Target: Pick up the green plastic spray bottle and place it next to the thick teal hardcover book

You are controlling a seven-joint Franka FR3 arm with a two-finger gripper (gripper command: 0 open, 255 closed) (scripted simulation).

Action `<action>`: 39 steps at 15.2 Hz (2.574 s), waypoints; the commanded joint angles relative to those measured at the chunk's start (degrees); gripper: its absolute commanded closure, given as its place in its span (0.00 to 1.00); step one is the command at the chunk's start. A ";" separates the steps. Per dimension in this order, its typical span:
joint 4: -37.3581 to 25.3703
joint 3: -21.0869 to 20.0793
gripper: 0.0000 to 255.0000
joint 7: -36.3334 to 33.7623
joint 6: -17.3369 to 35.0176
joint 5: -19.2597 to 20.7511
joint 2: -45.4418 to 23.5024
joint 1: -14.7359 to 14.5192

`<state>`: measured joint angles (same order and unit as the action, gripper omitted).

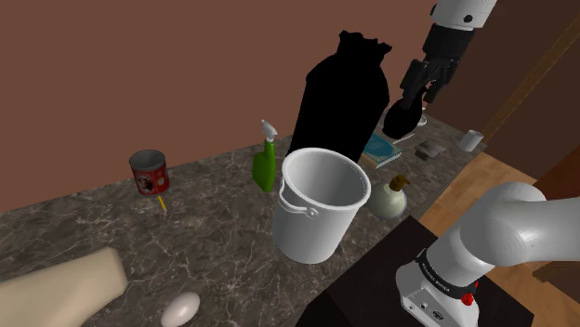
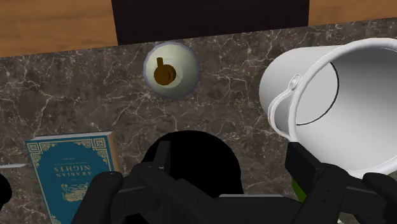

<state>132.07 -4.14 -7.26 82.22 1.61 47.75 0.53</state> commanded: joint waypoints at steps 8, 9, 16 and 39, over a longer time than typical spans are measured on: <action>-0.63 -4.74 0.00 -5.29 10.00 -3.76 -10.54 -0.98; -1.01 -5.40 0.00 -6.02 11.36 -4.14 -12.24 -1.09; -5.73 -9.89 0.00 -11.13 19.89 -5.48 -25.18 -1.67; -19.40 -15.85 0.00 -21.91 34.64 -0.31 -53.67 -3.93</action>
<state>112.57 -19.99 -29.17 116.74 1.31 -5.94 -3.40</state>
